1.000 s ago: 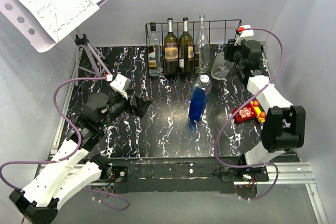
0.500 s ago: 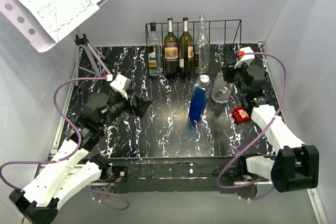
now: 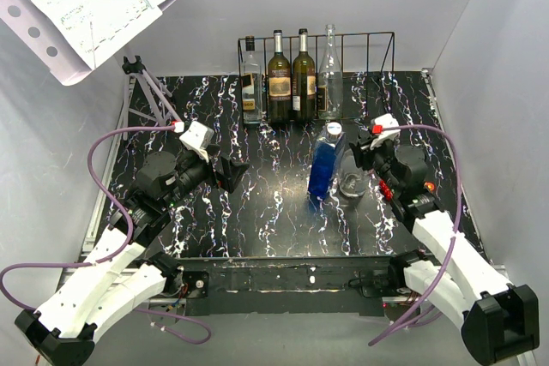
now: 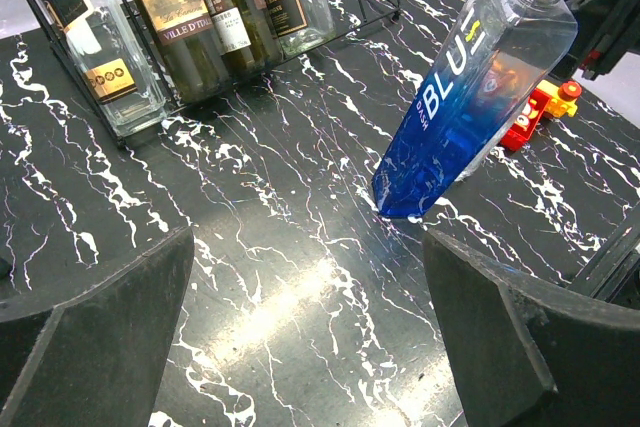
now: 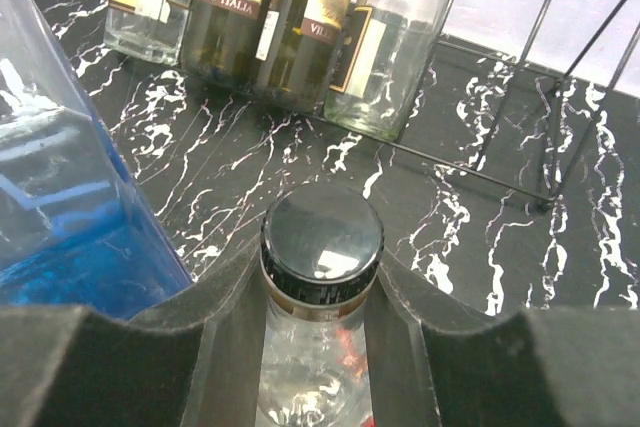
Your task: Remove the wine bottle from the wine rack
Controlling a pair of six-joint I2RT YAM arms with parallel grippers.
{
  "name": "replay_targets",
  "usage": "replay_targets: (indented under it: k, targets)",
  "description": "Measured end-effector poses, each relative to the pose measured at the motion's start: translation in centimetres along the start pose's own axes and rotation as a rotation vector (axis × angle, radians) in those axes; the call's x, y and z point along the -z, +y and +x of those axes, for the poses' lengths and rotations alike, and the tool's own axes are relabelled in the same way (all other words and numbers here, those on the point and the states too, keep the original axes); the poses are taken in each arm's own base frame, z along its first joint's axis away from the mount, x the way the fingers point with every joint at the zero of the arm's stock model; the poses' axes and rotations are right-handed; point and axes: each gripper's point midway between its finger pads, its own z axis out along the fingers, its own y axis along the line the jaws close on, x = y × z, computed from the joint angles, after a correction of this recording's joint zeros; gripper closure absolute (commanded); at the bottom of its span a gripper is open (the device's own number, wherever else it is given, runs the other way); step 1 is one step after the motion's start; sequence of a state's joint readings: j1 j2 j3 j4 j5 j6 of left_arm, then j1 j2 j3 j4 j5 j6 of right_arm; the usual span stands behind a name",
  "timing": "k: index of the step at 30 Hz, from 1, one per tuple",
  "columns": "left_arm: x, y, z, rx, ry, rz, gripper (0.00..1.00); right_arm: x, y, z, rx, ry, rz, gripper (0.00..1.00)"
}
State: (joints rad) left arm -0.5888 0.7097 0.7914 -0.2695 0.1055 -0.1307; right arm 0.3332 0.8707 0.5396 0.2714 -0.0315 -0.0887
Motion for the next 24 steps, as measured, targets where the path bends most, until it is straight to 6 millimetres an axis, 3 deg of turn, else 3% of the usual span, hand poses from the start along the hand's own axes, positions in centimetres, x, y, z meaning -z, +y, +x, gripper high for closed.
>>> replay_targets:
  k: [4,5,10,12,24]
  targets:
    - [0.0,0.0,0.0,0.0,0.0,0.0,0.02,0.8,-0.4,0.3,0.018,-0.01,0.027,0.99]
    - [0.0,0.0,0.0,0.0,0.0,0.001,0.02,0.9,-0.5,0.3,0.021,-0.009,0.034,0.94]
    - [0.0,-0.1,0.0,0.0,0.001,0.006,0.02,1.0,-1.0,0.4,0.02,-0.005,0.068,0.51]
    - [0.0,-0.1,0.0,0.0,0.001,0.007,0.02,1.1,-1.2,0.4,0.016,-0.007,0.078,0.41]
    - [0.0,-0.2,0.0,0.0,0.001,0.01,0.02,2.9,-2.3,-6.9,-0.031,-0.203,0.142,0.33]
